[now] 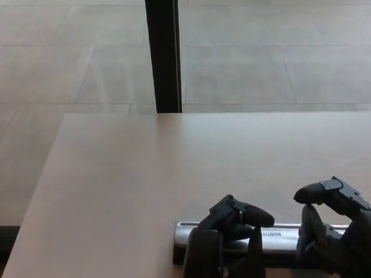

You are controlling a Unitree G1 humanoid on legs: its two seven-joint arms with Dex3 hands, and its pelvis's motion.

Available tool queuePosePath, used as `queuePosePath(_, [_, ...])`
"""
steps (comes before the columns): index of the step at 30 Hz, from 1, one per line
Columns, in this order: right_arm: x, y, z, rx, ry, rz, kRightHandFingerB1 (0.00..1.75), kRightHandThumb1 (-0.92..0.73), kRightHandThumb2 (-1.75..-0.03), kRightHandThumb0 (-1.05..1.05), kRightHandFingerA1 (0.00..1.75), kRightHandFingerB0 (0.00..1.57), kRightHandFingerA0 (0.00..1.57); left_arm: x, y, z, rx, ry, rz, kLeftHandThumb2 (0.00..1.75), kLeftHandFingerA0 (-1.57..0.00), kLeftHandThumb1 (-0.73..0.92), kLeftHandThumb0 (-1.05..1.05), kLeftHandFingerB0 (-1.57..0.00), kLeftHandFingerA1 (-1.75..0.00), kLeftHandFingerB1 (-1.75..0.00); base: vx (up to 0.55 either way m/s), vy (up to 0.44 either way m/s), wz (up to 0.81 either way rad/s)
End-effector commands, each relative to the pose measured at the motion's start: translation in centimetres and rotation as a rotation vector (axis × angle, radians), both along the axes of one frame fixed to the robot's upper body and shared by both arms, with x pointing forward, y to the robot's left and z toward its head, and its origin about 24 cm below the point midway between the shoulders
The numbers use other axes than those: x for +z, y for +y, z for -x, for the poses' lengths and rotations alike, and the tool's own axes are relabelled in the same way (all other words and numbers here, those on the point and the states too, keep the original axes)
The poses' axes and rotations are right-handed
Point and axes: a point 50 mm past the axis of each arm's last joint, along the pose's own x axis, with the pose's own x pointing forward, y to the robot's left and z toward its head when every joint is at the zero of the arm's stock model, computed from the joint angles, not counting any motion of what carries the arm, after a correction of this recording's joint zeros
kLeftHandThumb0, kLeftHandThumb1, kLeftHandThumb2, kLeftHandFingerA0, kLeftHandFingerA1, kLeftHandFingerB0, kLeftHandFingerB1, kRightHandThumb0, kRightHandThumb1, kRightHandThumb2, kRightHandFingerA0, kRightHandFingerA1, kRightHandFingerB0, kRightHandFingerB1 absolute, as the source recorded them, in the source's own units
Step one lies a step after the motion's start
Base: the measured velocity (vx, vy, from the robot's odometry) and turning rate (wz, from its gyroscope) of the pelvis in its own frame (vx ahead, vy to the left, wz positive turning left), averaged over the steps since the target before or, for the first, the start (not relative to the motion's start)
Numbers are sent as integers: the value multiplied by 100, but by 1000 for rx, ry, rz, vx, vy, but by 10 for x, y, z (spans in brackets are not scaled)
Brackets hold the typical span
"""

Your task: A hole pucnch is kept on the middle on the desk infront of the robot and the robot uses both its hands as fists to press on it and use it

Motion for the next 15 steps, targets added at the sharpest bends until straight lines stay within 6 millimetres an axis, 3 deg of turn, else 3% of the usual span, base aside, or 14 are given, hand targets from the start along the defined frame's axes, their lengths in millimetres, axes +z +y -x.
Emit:
queuePosePath(1, [-24, -11, 18, -148, -26, 100, 167, -65, -100, -43, 175, 69, 108, -24, -37, 51, 302, 225, 278, 90, -99, 73, -43, -72, -175, -163, 0, 0, 0])
queuePosePath(15, [-41, -23, 4, -185, -1, 125, 162, -67, -93, -43, 175, 72, 112, -20, -35, 35, 347, 177, 266, 85, -99, 75, -44, -71, -175, -163, 0, 0, 0])
